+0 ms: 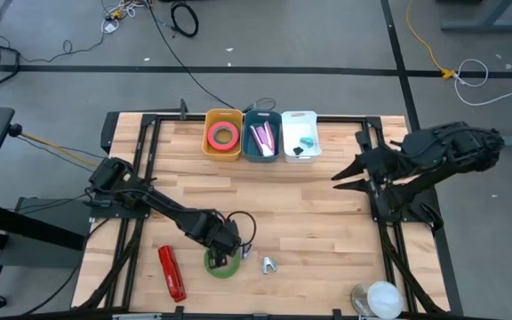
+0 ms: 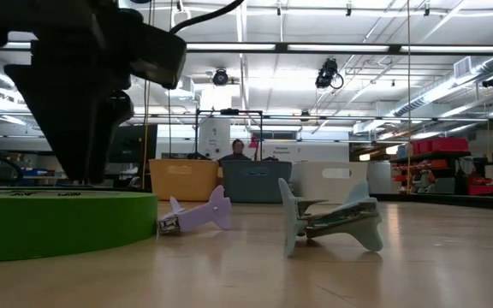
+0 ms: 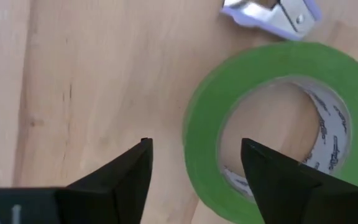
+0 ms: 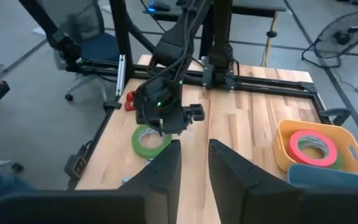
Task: Pick and place Stapler, Stapler remover, tape
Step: Put the green tape into the yellow bin
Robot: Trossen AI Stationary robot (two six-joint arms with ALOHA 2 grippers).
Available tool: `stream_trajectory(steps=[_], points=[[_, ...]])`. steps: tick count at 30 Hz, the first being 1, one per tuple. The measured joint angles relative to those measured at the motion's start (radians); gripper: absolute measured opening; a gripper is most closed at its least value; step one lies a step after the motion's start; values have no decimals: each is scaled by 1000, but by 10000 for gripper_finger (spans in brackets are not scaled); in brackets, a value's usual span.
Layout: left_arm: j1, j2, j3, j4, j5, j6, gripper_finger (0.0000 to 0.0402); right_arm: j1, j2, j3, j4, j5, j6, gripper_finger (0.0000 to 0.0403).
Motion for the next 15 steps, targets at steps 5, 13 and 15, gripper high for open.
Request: stream_trajectory(steps=[5,13,15], points=[[0,3,0,8,1,-19,286,11,18,0,-16,0,2,81],[0,73,1,15,71,-47,288,10,35,0,-36,1,-2,81],[0,92,1,6,71,-61,283,10,37,0,-42,10,-2,81]])
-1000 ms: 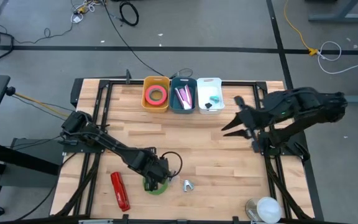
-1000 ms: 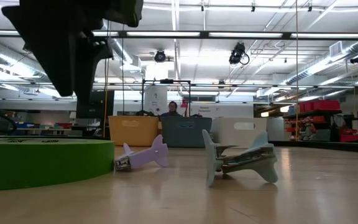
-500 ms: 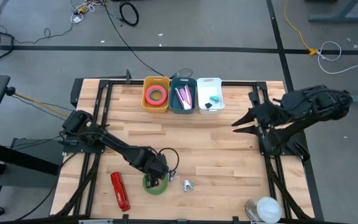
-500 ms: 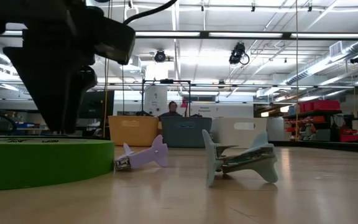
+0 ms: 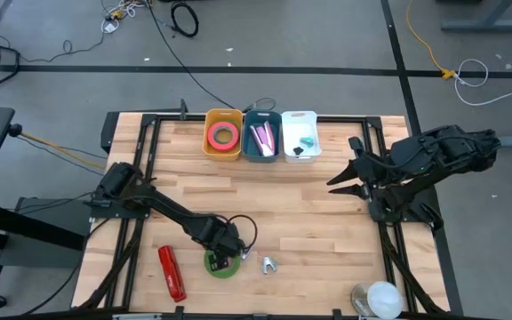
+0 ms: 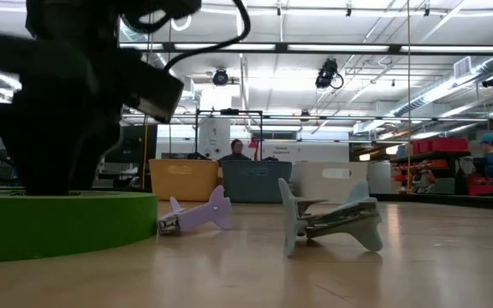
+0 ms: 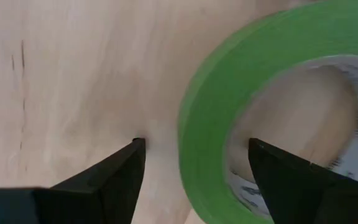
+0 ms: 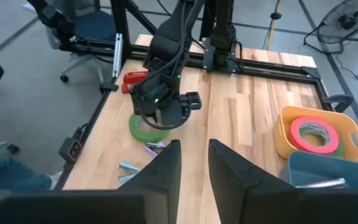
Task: Pick and place Stapler, Stapler remover, tape
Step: Put the green tape into the yellow bin
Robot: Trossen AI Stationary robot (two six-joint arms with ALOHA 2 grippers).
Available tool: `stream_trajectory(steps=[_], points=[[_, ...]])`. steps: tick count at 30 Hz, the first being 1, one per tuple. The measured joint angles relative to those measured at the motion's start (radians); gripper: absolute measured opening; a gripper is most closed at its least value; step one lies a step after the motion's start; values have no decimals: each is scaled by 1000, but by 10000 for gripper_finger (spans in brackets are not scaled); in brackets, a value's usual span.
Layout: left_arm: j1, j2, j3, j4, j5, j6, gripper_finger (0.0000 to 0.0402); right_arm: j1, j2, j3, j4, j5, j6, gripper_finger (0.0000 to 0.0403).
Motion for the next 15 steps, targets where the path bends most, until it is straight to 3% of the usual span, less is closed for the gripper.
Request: stream_trajectory(steps=[8,15], points=[[4,14,2,4,23,-18,257,0,0,0,-3,17,-11,81],[4,12,1,7,31,-36,198,0,0,0,-4,43,-23,81]])
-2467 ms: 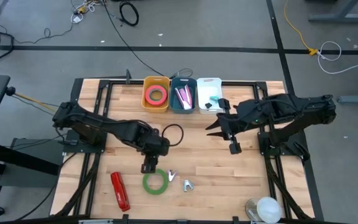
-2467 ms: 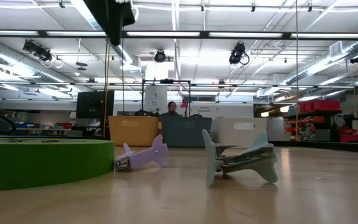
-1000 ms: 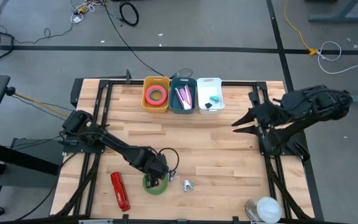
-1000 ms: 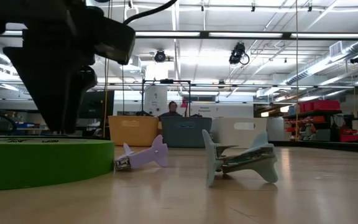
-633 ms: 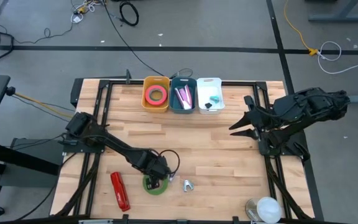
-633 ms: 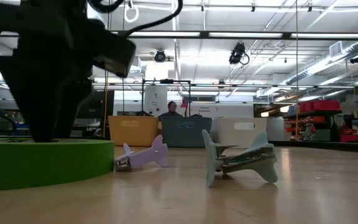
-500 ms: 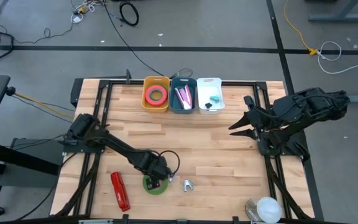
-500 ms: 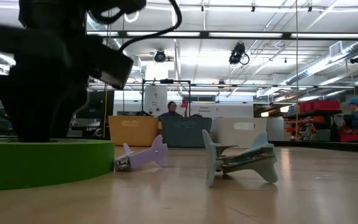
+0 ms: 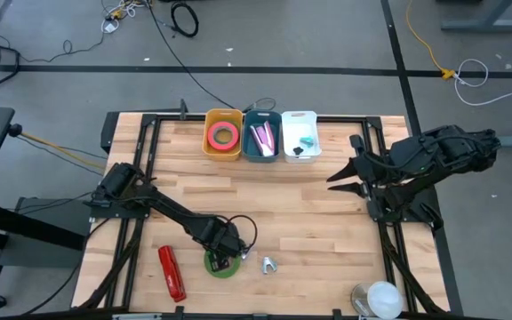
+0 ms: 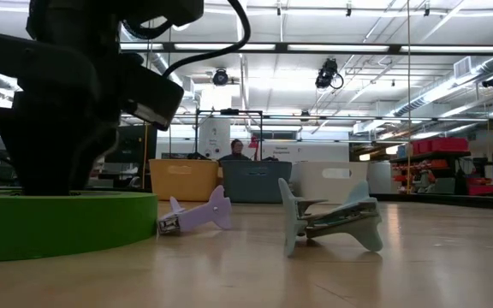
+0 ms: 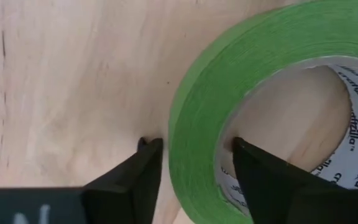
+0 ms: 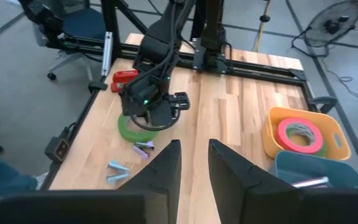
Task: Pick and place Stapler, Stapler remover, tape
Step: Put the green tape into the yellow bin
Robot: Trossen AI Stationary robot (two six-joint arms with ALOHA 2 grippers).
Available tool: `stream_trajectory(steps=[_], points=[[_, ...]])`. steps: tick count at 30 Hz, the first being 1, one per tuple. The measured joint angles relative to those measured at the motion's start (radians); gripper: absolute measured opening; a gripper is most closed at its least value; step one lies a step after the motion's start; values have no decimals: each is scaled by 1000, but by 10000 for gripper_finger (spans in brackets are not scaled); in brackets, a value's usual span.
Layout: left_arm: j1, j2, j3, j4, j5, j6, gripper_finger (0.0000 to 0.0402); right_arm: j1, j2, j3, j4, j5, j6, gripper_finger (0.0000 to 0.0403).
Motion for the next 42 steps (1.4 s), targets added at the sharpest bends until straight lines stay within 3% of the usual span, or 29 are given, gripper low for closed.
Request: stream_trajectory(steps=[9,15,23,28,42], points=[[0,0,-1,-3,20,-3,129,0,0,0,-1,8,-4,81],[0,0,4,-7,21,-2,103,0,0,0,-1,8,-7,81],[27,0,66,-54,33,28,104,0,0,0,-5,8,-7,81],[67,0,156,-166,27,115,102,0,0,0,-5,7,-7,81],[291,-1,391,-492,-114,352,104,0,0,0,-6,7,-62,81]])
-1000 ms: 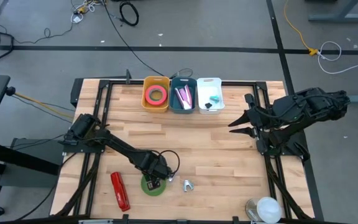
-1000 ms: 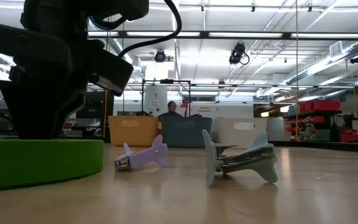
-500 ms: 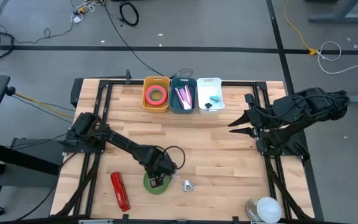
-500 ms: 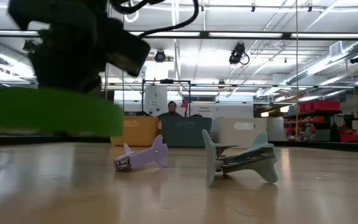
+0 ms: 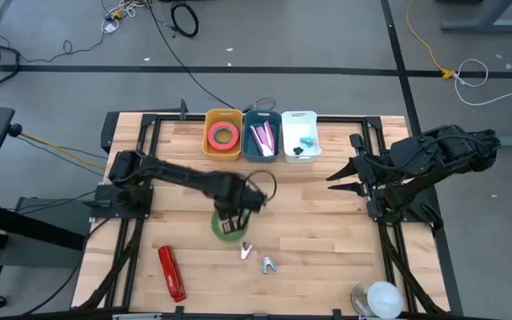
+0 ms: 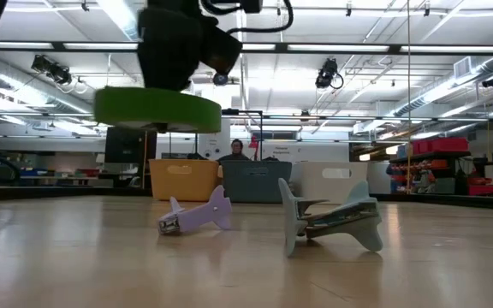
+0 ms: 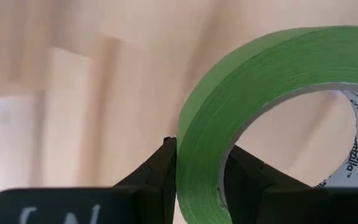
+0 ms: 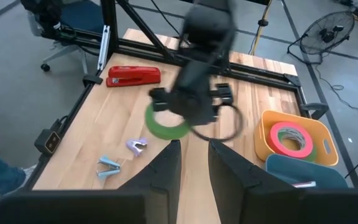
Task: Pick and place Stapler, Stapler remover, tape
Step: Put the green tape into the yellow bin
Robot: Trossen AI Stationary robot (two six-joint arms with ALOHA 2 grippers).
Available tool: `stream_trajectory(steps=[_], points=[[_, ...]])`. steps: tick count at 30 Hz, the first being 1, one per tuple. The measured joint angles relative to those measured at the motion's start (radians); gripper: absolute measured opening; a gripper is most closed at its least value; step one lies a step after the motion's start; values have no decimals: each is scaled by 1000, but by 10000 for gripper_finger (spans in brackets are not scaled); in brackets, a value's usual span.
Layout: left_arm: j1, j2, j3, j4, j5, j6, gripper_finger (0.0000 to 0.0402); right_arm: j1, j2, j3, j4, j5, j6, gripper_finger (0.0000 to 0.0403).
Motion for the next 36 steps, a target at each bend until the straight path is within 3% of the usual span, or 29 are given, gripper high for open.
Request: stream_trajectory(steps=[15,28,36], points=[[370,0,157,-103,-110,194,104,-2,0,0,-8,26,-26,81],[719,0,174,-46,-138,338,104,-2,0,0,-7,194,85,81],[832,0,174,41,-93,393,105,-3,0,0,-7,305,155,81]])
